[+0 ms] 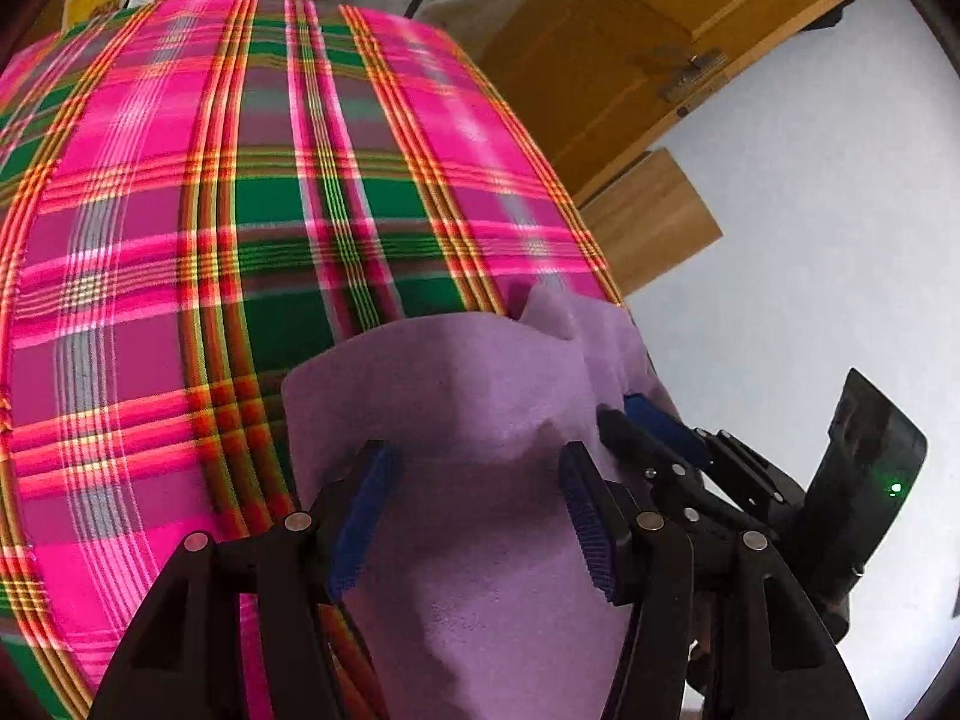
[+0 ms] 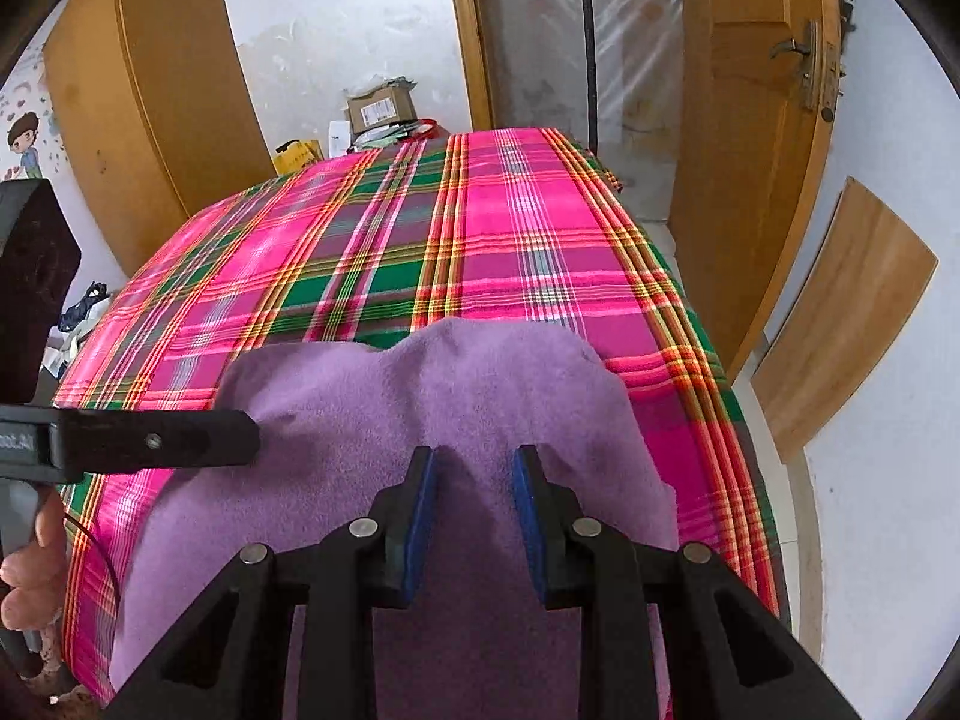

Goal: Fold clothes

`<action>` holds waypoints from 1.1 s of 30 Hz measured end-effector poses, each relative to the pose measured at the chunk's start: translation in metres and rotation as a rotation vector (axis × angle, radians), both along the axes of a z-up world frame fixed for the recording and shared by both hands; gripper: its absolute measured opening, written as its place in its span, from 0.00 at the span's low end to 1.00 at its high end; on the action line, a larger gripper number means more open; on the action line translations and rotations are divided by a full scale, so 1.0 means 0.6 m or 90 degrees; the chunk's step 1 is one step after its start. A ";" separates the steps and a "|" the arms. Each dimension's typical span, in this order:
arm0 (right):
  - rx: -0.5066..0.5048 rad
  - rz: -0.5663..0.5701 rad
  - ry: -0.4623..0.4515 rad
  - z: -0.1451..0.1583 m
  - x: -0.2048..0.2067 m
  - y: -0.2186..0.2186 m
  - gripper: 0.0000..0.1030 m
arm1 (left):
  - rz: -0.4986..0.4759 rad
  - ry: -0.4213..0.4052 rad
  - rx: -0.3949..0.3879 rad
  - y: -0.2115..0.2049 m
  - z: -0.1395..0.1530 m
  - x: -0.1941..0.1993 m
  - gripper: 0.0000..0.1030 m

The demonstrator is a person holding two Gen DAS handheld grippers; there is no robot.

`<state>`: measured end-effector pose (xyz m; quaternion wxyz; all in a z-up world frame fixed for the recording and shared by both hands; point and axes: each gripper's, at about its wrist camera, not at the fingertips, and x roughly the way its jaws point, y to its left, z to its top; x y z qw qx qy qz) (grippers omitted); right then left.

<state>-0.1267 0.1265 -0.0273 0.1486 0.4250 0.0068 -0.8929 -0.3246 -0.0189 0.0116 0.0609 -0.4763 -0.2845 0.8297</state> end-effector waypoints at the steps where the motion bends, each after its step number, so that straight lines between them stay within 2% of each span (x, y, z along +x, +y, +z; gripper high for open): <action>1: 0.000 0.001 -0.002 -0.001 0.000 0.000 0.26 | -0.002 0.001 -0.004 0.001 0.000 0.000 0.59; 9: -0.003 -0.001 -0.012 0.005 0.003 0.001 0.26 | -0.006 -0.002 -0.015 0.005 -0.001 0.001 0.59; 14: 0.026 -0.028 0.044 0.044 0.057 0.023 0.26 | 0.015 0.016 -0.039 0.000 0.023 0.037 0.59; 19: 0.017 0.006 0.068 0.057 0.121 0.033 0.26 | -0.014 0.039 -0.037 0.020 0.039 0.079 0.59; 23: 0.054 0.028 0.071 0.039 0.161 0.019 0.26 | -0.044 0.037 -0.061 0.044 0.035 0.096 0.59; 27: 0.077 0.009 0.046 0.006 0.179 0.028 0.26 | -0.055 0.017 -0.081 0.051 0.022 0.100 0.59; 33: 0.049 -0.015 0.051 0.001 0.216 0.071 0.26 | -0.046 -0.007 -0.063 0.042 -0.001 0.100 0.68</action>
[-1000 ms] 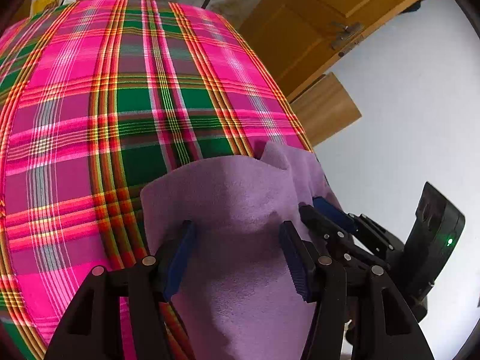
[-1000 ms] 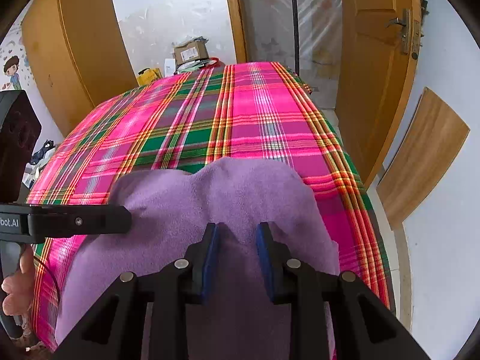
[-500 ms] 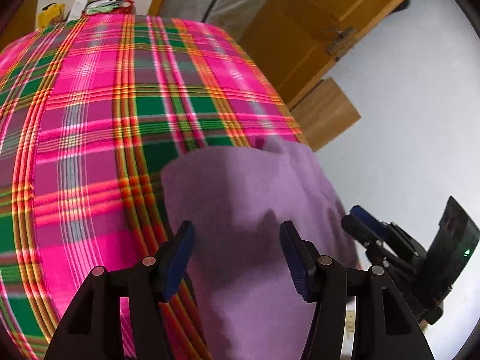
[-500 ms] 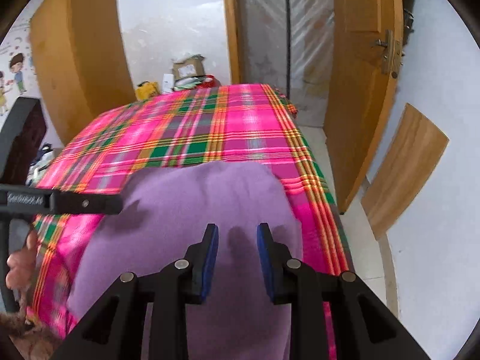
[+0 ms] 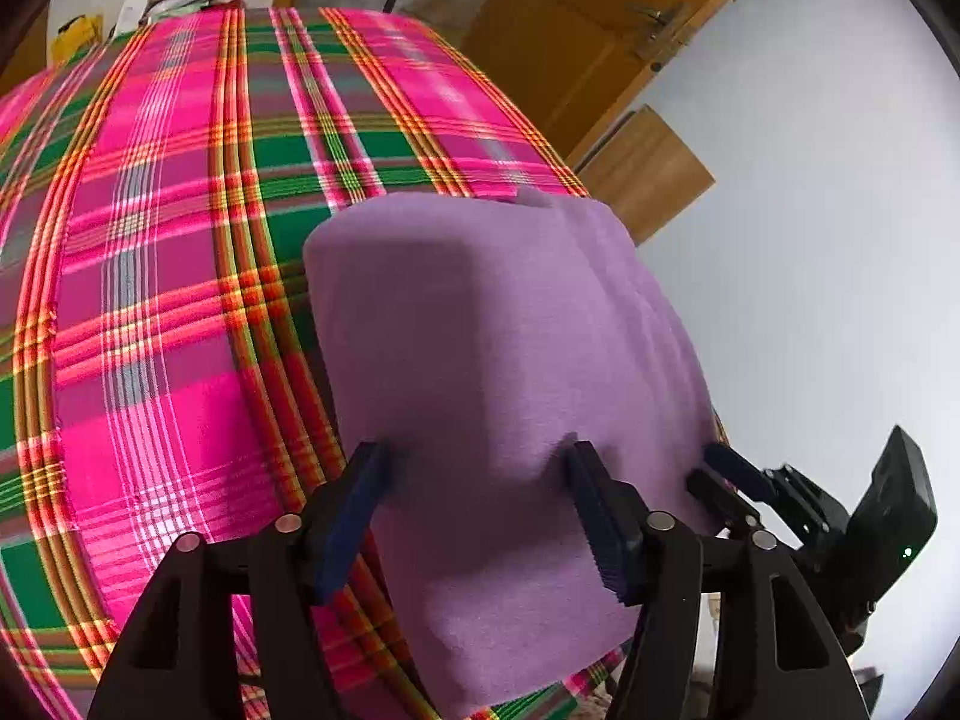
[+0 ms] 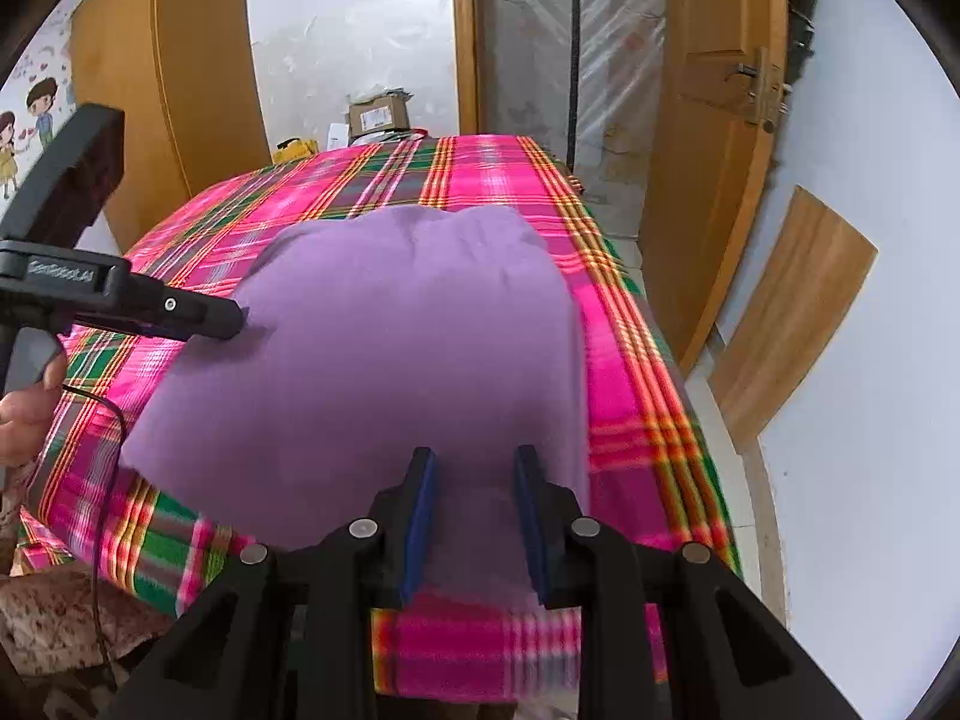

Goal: Fold clothes

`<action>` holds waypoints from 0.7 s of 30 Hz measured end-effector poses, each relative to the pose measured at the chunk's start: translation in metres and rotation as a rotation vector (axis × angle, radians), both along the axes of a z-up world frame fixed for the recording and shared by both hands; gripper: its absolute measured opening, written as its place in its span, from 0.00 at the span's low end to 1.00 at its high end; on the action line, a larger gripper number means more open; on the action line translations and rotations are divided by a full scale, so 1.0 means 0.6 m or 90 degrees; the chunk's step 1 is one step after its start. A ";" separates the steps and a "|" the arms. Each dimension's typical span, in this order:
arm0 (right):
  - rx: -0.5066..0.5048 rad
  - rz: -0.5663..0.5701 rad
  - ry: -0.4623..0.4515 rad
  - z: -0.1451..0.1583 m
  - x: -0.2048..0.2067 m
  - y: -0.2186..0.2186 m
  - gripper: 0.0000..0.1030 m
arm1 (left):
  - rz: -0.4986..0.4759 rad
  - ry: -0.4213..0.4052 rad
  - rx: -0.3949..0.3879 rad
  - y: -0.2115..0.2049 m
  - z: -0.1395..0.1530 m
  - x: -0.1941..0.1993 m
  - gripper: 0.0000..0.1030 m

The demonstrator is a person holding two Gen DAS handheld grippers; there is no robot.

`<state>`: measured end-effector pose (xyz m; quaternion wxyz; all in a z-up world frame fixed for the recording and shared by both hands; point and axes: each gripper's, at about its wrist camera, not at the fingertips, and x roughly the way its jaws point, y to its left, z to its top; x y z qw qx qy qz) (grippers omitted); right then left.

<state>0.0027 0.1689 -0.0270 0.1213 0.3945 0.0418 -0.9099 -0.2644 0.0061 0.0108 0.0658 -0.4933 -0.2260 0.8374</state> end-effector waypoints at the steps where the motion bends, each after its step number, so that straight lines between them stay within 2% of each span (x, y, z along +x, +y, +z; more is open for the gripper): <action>1: 0.001 -0.003 -0.004 -0.002 0.004 0.007 0.26 | 0.000 -0.002 0.000 0.000 -0.003 -0.001 0.69; 3: 0.004 -0.013 -0.011 -0.006 0.011 0.023 0.27 | 0.006 -0.004 0.008 -0.001 -0.006 0.001 0.70; 6: 0.002 -0.031 -0.027 -0.017 0.016 0.043 0.35 | 0.005 -0.003 0.006 -0.002 -0.005 0.002 0.71; 12: -0.009 -0.046 -0.029 -0.016 0.024 0.051 0.35 | 0.015 0.008 0.007 -0.009 0.004 0.016 0.71; 17: -0.025 -0.053 -0.015 -0.001 0.025 0.048 0.35 | 0.048 0.020 0.017 -0.036 0.014 0.041 0.69; 21: -0.079 -0.056 -0.001 0.012 0.022 0.061 0.35 | 0.067 0.018 0.029 -0.056 0.012 0.052 0.69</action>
